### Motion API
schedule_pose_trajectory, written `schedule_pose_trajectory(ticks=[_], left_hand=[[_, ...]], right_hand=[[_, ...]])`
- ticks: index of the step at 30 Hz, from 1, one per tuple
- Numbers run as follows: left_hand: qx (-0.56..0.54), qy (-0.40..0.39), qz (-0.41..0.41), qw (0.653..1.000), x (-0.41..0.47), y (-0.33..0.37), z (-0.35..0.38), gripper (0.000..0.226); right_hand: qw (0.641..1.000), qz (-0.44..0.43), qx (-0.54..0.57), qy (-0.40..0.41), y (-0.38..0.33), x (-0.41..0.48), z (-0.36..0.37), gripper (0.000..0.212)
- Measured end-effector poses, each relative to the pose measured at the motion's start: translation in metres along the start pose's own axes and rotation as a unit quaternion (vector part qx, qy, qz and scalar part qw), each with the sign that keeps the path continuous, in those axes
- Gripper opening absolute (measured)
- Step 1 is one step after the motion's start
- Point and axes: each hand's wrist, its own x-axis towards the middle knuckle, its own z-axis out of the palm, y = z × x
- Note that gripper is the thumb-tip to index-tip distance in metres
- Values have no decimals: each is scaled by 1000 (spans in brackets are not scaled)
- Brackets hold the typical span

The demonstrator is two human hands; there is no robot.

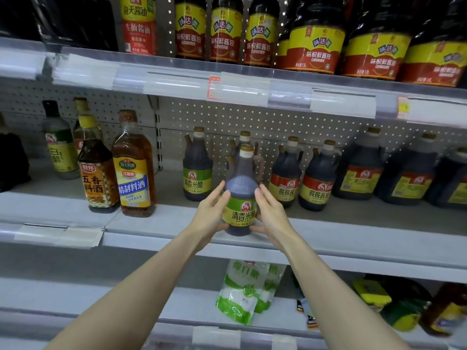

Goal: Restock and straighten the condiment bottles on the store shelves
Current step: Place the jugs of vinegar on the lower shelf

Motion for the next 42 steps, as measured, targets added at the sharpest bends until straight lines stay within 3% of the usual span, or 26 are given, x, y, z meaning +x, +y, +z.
schedule_pose_trajectory(ticks=[23, 30, 34, 42], left_hand=[[27, -7, -9, 1000, 40, -4, -6, 47], [24, -11, -18, 999, 42, -4, -6, 17], [22, -8, -8, 1000, 46, -4, -6, 45], [32, -6, 2, 999, 51, -4, -6, 48]], right_hand=[[999, -10, -22, 21, 7, 39, 0, 48], [999, -13, -20, 26, 8, 43, 2, 44], [999, -15, -17, 30, 9, 46, 3, 46], [999, -17, -25, 37, 11, 54, 2, 48]])
